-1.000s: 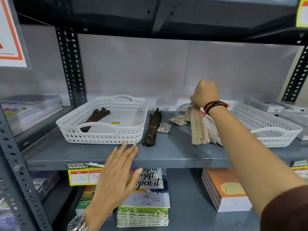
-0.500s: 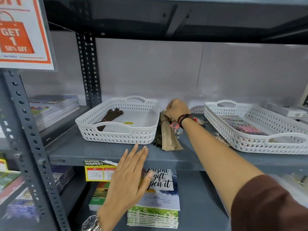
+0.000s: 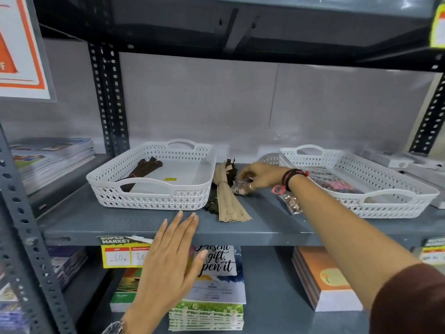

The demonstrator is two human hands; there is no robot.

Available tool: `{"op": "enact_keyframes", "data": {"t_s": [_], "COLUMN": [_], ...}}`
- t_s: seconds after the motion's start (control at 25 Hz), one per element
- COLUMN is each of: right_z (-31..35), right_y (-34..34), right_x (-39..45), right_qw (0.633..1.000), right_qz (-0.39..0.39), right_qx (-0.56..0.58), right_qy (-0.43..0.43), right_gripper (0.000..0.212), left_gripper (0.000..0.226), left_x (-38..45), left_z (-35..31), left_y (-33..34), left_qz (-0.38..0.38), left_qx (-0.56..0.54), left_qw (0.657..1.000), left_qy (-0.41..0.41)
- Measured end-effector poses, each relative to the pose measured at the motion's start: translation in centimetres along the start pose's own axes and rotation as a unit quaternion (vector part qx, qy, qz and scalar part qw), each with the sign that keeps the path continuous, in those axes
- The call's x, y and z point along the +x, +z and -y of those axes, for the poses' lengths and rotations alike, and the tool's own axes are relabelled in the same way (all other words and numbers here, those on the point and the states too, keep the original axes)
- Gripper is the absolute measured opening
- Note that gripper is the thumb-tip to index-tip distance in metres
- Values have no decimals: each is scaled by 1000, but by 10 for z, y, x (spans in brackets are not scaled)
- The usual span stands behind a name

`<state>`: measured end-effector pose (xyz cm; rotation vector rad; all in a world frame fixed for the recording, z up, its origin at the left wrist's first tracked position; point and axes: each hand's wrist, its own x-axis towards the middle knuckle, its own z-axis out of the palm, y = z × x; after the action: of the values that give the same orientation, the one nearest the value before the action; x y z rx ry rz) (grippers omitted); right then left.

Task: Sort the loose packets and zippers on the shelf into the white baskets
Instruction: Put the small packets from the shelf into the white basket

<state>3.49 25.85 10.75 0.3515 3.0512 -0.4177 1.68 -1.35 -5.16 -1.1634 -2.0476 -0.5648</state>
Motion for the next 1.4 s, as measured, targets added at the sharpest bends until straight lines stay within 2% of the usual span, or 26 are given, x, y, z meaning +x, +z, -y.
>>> {"op": "enact_keyframes", "data": {"t_s": [0.08,0.28,0.4,0.68,0.84,0.96,1.04,1.12,1.2,1.4], "right_z": [-2,-1,-12,-47,-48,-42,-37,-32,-28,-29], "right_y": [15,34,29,16,29,24,17,14,18,33], "right_x": [-3,-4,-7,-37,-53,-72,-90,-107,-119,-108], "right_qw": [999,979,968,937,949,965,981,991,991,981], "right_qz": [-9,-154,-205,-255,-230,-232,-168,-72,-28,-102], "right_qx": [-19,-98,-129,-238,-216,-120,-93,-106,-116,-150], "right_qy": [-32,-88,-71,17,4,5,18,40,53,65], "right_gripper": [49,28,27,30,40,59,56,44,36,52], "left_gripper": [62,62,62,64,63,62,60,58,57,58], "left_x": [0,0,0,1,0,1,2,3,3,1], "left_z": [0,1,0,-2,-1,-1,-1,-1,-2,-3], "left_y": [1,2,2,4,7,6,6,6,6,4], "left_qz": [-3,5,5,-4,-2,-2,-4,-5,-8,-7], "left_qx": [-3,4,7,0,-4,-1,1,2,2,1], "left_qw": [1000,1000,1000,1000,1000,1000,1000,1000,1000,1000], "left_qy": [1,8,7,0,-4,0,3,2,-1,0]}}
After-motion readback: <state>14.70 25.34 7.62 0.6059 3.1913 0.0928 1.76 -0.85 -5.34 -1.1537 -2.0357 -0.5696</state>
